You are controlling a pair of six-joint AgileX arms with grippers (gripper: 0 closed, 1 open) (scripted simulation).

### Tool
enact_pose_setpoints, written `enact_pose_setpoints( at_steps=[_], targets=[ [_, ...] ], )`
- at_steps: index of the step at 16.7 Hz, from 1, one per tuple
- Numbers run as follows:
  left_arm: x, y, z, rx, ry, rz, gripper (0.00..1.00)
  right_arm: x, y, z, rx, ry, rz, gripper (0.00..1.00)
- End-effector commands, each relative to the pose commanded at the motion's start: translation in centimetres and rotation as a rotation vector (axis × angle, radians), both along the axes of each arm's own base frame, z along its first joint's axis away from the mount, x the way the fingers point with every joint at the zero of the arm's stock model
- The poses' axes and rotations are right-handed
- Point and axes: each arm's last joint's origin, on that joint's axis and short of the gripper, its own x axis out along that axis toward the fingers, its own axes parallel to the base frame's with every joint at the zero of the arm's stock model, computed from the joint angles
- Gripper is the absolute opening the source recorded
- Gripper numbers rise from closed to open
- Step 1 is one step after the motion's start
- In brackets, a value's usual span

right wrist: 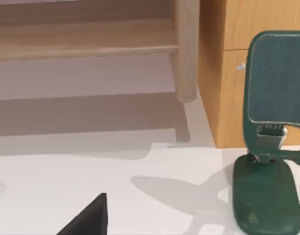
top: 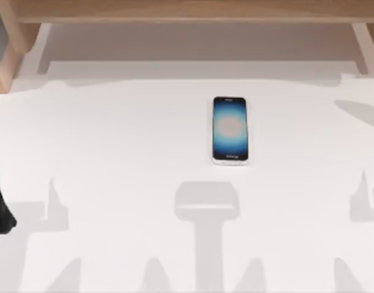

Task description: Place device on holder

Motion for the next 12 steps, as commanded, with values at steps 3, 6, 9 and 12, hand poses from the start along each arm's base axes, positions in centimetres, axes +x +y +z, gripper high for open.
enact_pose_setpoints(
  at_steps=[3,6,9,12],
  targets=[
    [0.0,0.0,0.0,0.000,0.000,0.000,1.00,1.5,0.0,4.9,0.048,0.131,-0.021,1.00],
    [0.0,0.0,0.0,0.000,0.000,0.000,1.00,5.3,0.2,10.8,0.102,0.276,-0.040,1.00],
    [0.0,0.0,0.0,0.000,0.000,0.000,1.00,10.5,0.8,14.9,0.152,0.437,-0.049,1.00],
    [0.0,0.0,0.0,0.000,0.000,0.000,1.00,17.1,2.4,16.5,0.185,0.619,-0.051,1.00]
  ],
)
